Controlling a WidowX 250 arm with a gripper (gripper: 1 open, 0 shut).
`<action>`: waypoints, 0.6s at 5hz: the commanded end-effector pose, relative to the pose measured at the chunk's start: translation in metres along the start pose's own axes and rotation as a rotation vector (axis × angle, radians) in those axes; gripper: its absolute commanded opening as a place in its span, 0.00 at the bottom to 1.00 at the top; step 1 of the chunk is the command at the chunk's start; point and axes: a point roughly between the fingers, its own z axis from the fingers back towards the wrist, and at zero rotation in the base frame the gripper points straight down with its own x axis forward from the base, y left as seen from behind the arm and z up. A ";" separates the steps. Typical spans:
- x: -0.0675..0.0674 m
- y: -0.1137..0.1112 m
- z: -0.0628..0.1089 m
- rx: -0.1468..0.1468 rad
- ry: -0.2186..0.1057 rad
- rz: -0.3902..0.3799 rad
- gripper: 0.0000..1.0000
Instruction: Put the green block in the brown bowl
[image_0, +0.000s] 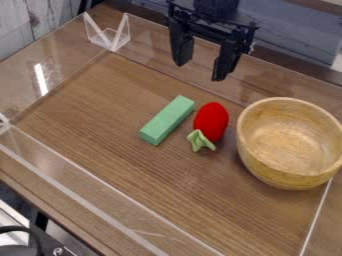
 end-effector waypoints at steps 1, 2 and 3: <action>-0.001 0.012 -0.018 0.002 0.026 -0.029 1.00; -0.021 0.026 -0.038 0.006 0.031 -0.019 1.00; -0.042 0.039 -0.045 0.004 -0.029 -0.029 1.00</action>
